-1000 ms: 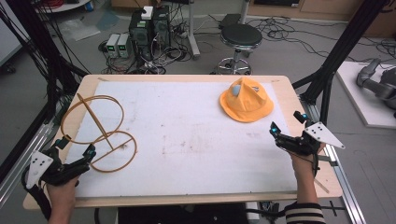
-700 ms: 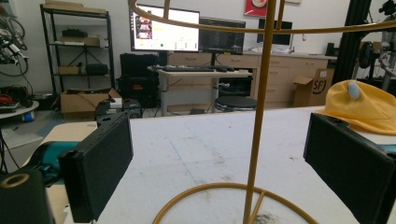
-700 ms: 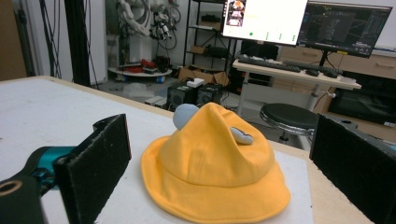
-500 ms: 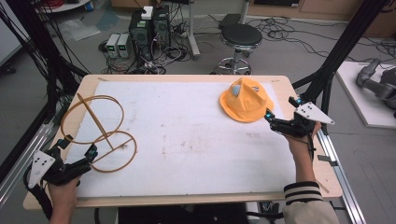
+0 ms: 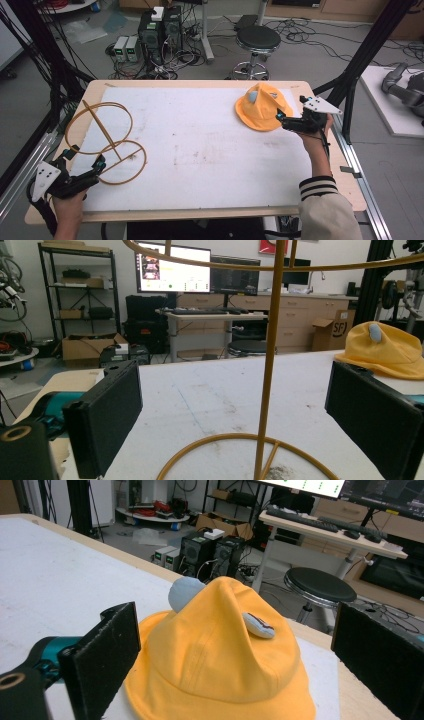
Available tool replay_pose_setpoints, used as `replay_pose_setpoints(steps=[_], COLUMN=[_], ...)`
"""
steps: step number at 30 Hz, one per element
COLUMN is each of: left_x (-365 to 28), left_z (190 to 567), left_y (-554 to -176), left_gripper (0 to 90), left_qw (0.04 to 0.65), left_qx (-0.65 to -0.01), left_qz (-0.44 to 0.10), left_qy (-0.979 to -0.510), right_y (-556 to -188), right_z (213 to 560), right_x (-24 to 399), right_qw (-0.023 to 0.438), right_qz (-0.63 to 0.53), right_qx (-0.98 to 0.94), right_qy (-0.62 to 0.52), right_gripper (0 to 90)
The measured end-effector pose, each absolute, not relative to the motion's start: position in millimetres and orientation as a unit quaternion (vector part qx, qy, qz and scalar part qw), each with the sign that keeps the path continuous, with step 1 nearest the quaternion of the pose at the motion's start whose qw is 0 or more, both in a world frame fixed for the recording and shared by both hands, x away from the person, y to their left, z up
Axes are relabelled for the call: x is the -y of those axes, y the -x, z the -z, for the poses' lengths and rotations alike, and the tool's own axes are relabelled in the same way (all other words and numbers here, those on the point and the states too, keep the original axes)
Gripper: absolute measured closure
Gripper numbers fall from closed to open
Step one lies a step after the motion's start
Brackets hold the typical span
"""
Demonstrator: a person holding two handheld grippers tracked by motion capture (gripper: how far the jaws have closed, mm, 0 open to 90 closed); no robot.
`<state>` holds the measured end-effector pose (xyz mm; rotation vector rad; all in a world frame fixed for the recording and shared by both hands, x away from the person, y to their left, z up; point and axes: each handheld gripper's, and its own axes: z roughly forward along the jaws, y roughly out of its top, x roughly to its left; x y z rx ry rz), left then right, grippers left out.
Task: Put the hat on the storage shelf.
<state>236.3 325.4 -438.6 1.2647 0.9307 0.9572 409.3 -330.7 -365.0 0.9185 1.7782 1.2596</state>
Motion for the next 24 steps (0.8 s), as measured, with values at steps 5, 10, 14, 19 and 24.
replay_pose_setpoints(steps=[5, 10, 14, 19, 24], left_x=[-324.9, -326.2, -326.4, -327.3, -329.1], left_z=[438.9, 439.4, 439.6, 439.6, 439.7], left_y=[-235.2, -234.1, -233.3, -231.5, -229.7], left_gripper=[8.6, 8.6, 8.6, 8.7, 8.6], left_qw=[0.608, 0.609, 0.611, 0.611, 0.612], left_qx=[-0.404, -0.406, -0.409, -0.41, -0.413], left_qz=[-0.411, -0.41, -0.407, -0.406, -0.406], left_qy=[-0.546, -0.545, -0.542, -0.542, -0.539], right_y=[-421.8, -437.1, -451.8, -465.5, -475.3], right_z=[368.4, 373.3, 380.3, 380.3, 377.6], right_x=[327.4, 325.0, 323.0, 317.3, 314.9], right_qw=[0.371, 0.347, 0.344, 0.348, 0.343], right_qz=[-0.489, -0.459, -0.444, -0.412, -0.399], right_qx=[-0.7, -0.72, -0.732, -0.755, -0.768], right_qy=[-0.366, -0.388, -0.387, -0.373, -0.364], right_gripper=[7.5, 16.6, 16.6, 17.2, 19.3])
